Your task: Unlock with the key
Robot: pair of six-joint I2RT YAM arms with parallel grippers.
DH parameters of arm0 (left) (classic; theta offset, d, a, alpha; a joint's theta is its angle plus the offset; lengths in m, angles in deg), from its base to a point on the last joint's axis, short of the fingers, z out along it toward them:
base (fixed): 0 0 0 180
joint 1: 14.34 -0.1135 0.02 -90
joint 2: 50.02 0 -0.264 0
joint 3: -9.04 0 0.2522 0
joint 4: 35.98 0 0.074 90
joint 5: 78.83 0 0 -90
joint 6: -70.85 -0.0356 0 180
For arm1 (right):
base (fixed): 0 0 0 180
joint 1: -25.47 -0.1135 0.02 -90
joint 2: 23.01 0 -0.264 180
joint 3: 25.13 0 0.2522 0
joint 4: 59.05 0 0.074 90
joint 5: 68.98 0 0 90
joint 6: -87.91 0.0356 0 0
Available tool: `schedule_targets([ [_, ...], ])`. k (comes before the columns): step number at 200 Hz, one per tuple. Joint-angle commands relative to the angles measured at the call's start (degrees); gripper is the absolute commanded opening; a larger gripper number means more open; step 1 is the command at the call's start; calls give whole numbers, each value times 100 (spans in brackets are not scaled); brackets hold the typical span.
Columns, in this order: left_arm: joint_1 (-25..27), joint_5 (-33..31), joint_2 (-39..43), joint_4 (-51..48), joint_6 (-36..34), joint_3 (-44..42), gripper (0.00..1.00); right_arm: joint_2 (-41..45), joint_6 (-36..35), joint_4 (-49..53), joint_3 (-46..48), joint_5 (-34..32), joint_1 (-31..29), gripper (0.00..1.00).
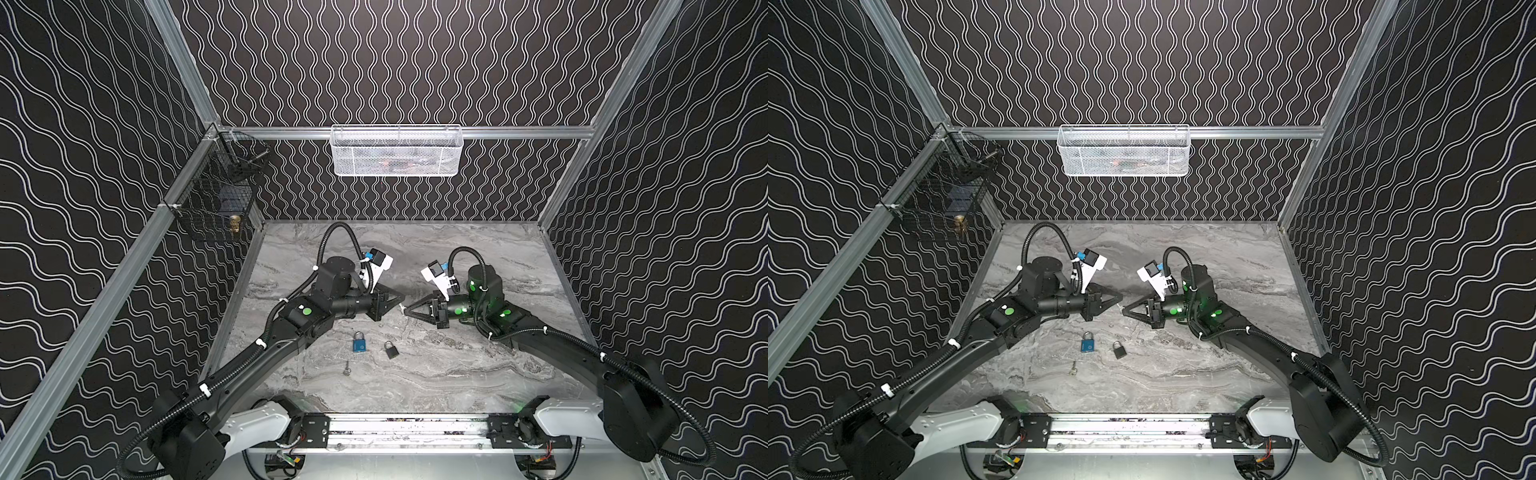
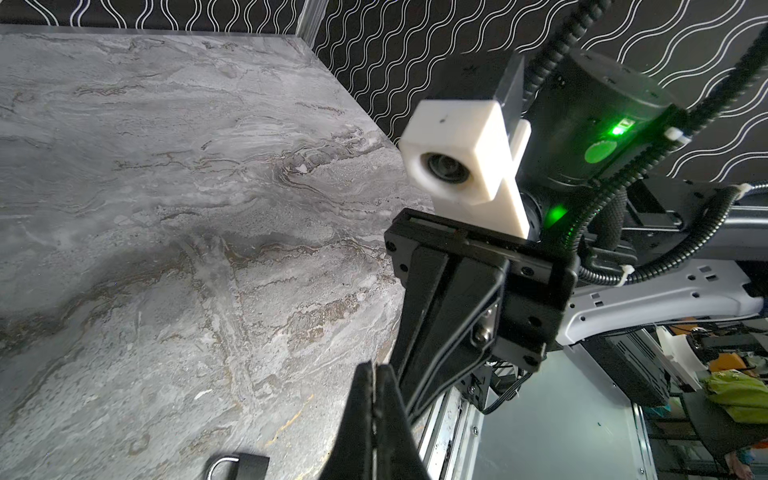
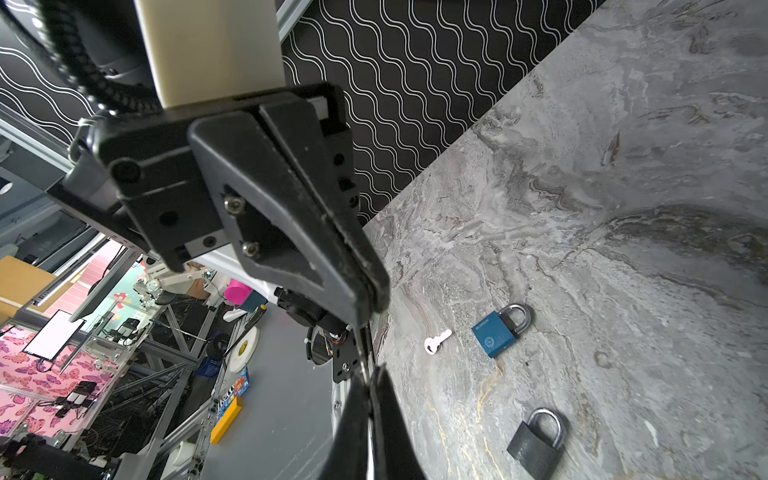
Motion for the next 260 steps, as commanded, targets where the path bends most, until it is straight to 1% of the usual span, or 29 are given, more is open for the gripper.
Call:
schedule_targets([
  [1, 2, 10, -12, 84, -95, 22, 0, 73, 8, -208, 2, -111, 13, 0],
  [27, -6, -40, 27, 102, -77, 65, 1, 153, 100, -179, 37, -238, 31, 0],
  [40, 2, -64, 46, 100, -52, 101, 19, 189, 112, -88, 46, -308, 33, 0],
  [51, -1, -49, 86, 130, -3, 128, 30, 216, 116, -3, 63, -366, 40, 0],
  [60, -3, -55, 145, 184, 70, 138, 42, 247, 83, 167, 60, -457, 47, 0],
  [70, 1, -166, 223, 255, 196, 108, 52, 292, 31, 416, 57, -550, 57, 0],
  [77, 2, -292, 286, 275, 310, 96, 56, 330, 12, 563, 67, -635, 57, 0],
  [92, -4, -558, 402, 303, 587, 39, 61, 423, -25, 818, 115, -766, 66, 0],
  [110, 9, -1043, 492, 196, 1115, -76, 64, 552, 17, 1093, 194, -963, 75, 0],
  [126, 122, -1498, 566, 37, 1581, -237, 67, 640, 140, 1341, 301, -1189, 84, 0],
  [141, 420, -2123, 582, -322, 1891, -284, 69, 672, 217, 1478, 387, -1192, 84, 0],
  [157, 879, -2772, 500, -829, 2255, -237, 70, 700, 380, 1566, 525, -1253, 84, 0],
  [176, 1241, -3184, 250, -1425, 2730, -172, 71, 717, 500, 1766, 646, -1368, 84, 0],
  [192, 1548, -3594, 12, -1900, 3139, -160, 71, 784, 665, 1736, 878, -1434, 83, 0],
  [201, 1704, -3728, -123, -2056, 3324, -174, 71, 800, 707, 1775, 947, -1509, 83, 0],
  [229, 2032, -3872, -628, -2339, 3949, -240, 71, 839, 787, 1809, 1131, -1713, 88, 0],
  [260, 2241, -3890, -1115, -2022, 4455, -467, 70, 786, 889, 1682, 1300, -1825, 102, 0],
])
